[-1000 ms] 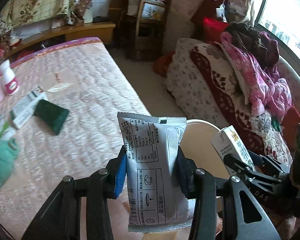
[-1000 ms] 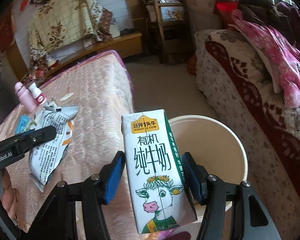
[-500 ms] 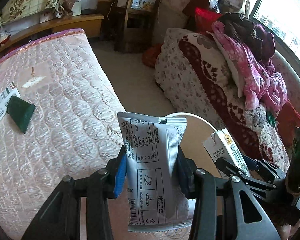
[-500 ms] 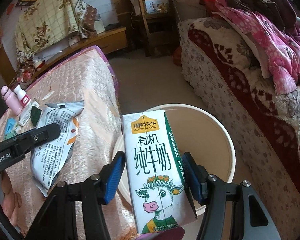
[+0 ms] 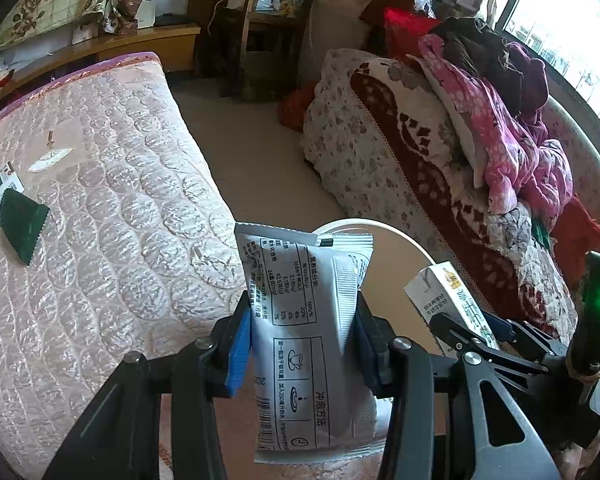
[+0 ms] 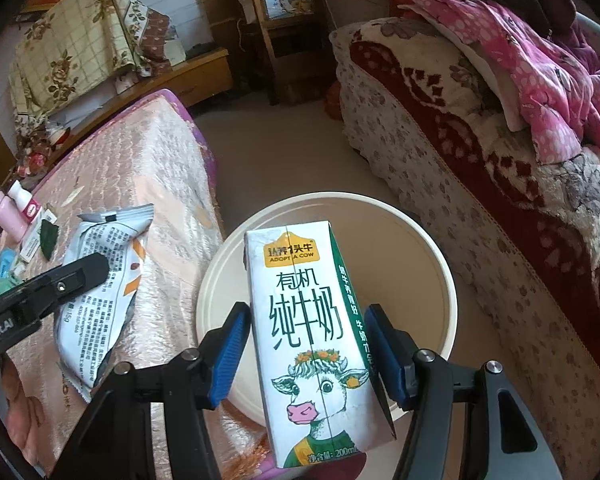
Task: Collect trash
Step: 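Open the right gripper over the bin while the left opens, dropping both, then move both open grippers back over the trash on the bed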
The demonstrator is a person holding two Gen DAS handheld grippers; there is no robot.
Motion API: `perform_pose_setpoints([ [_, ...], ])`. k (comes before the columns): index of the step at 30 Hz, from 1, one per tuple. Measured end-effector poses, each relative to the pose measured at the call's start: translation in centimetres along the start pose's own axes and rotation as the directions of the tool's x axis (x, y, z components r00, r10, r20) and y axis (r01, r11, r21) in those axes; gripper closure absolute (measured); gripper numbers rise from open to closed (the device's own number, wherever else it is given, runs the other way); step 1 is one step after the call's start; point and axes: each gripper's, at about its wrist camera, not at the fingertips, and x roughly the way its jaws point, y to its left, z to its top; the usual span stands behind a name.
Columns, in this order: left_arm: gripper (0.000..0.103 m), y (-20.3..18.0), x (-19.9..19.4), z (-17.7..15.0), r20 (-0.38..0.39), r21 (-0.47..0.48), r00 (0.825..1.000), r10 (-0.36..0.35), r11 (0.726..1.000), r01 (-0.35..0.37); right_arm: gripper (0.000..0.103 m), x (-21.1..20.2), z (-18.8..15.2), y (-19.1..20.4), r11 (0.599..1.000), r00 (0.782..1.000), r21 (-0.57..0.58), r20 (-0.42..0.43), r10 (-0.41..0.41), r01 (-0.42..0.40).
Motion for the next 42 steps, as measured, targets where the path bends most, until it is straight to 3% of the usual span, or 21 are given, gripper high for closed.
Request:
perform_pose_setpoints([
  [9,0.053,0.1,0.2,-0.1,-0.003,-0.005,1.000,-0.030,1.000,0.030,0.036,0.6,0.0,-0.7,0.999,1.000,0.054,-0.018,-0.004,0.005],
  [24,0.037,0.0,-0.7,-0.6,0.010,-0.013,0.999,-0.041,0.999,0.041,0.034,-0.3,0.1,-1.1,0.997,1.000,0.079,-0.002,-0.021,0.021],
  [42,0.036,3.6,-4.4,-1.3,0.082,-0.015,0.993,0.084,0.996,-0.083,0.034,-0.5,0.1,2.7,1.000,1.000,0.014,-0.004,0.021,-0.021],
])
